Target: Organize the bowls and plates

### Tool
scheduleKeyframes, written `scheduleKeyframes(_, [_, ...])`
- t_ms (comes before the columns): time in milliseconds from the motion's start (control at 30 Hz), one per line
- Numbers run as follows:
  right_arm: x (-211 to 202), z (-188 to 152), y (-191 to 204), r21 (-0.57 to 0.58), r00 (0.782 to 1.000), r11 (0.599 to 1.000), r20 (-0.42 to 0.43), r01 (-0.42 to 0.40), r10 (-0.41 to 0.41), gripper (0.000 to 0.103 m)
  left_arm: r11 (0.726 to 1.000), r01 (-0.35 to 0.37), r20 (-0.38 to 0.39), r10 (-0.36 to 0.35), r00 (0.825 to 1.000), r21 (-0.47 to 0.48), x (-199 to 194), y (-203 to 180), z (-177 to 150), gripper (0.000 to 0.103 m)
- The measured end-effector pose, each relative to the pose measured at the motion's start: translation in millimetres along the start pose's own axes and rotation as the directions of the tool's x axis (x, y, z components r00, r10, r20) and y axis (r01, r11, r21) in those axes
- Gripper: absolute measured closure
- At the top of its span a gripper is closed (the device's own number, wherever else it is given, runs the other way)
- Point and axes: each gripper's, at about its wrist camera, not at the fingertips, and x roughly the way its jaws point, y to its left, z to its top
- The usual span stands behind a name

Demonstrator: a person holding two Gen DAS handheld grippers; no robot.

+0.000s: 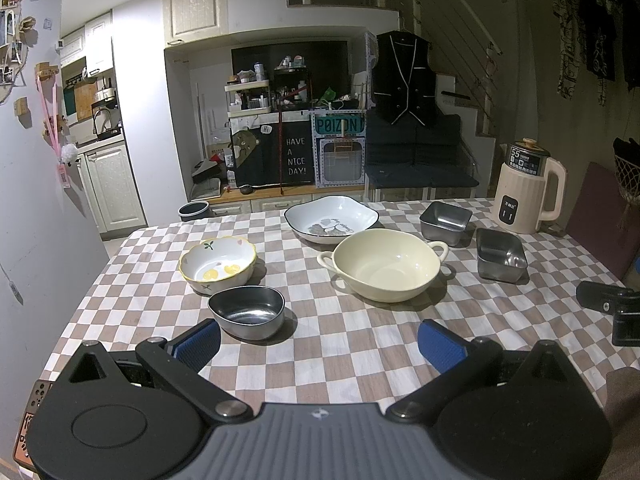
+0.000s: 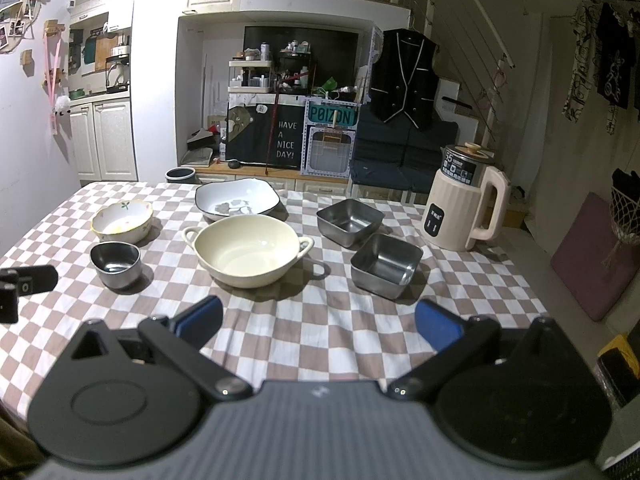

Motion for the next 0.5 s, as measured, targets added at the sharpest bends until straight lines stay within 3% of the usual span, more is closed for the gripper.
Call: scheduleKeyframes(500, [0.6, 0.8, 0.8, 0.000, 1.000, 1.000, -0.001, -0.001, 0.001, 0.000, 1.000, 0.000, -0.001, 0.000, 1.000, -0.001, 0.2, 0.3, 0.1, 0.000])
